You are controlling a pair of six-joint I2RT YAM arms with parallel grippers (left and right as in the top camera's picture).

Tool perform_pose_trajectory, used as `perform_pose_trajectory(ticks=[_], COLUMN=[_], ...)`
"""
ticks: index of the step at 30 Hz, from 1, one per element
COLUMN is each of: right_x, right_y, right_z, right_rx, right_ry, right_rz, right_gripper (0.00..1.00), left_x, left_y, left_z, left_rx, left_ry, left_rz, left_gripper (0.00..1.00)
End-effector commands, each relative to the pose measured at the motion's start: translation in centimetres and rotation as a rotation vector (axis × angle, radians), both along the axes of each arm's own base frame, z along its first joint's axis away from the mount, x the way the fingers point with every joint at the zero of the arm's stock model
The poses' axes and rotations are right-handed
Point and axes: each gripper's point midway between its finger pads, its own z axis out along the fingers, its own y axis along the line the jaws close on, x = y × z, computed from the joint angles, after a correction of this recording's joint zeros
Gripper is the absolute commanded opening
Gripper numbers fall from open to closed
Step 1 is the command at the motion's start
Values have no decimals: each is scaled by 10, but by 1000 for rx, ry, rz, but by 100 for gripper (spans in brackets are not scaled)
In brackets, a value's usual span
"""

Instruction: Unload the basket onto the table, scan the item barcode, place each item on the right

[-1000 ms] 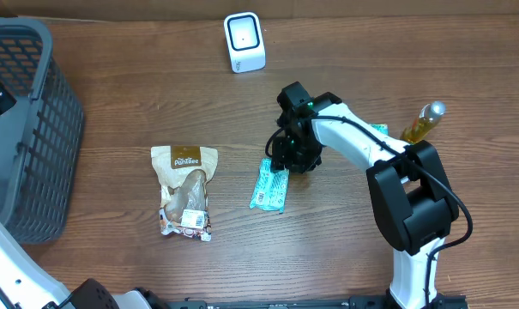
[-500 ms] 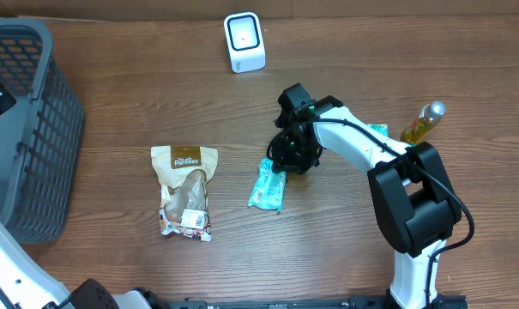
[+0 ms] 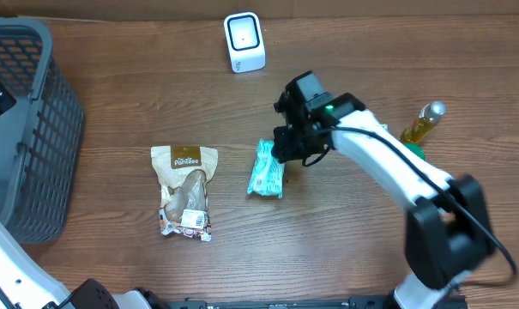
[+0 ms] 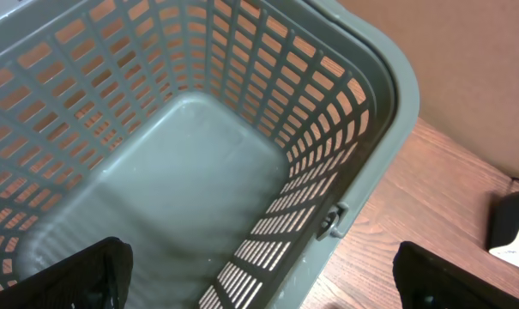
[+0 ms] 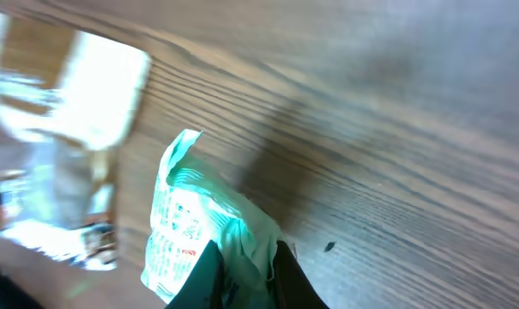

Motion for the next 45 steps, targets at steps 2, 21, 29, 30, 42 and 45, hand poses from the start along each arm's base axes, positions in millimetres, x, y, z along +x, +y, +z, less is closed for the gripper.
perform_pose_trajectory(ticks=[2, 21, 29, 30, 42, 45], right_x=[-1, -5, -10, -12, -21, -23], right_y=[2, 4, 5, 6, 6, 5], right_z=[32, 32, 13, 6, -49, -57], right_rx=[35, 46, 19, 12, 11, 15], right_ry=[-84, -70, -31, -16, -7, -15], right_rz=[35, 42, 59, 61, 64, 64], right_gripper=[4, 5, 5, 5, 14, 17], left_x=[3, 3, 3, 3, 3, 3], left_y=[-1, -1, -1, -1, -1, -1], left_z=[-3, -3, -3, -3, -3, -3], left_rx=[-14, -14, -14, -14, -14, -14], left_ry=[-2, -2, -2, -2, -2, -2], left_rz=[-6, -6, -6, -6, -6, -6], left_gripper=[100, 100, 100, 100, 100, 100])
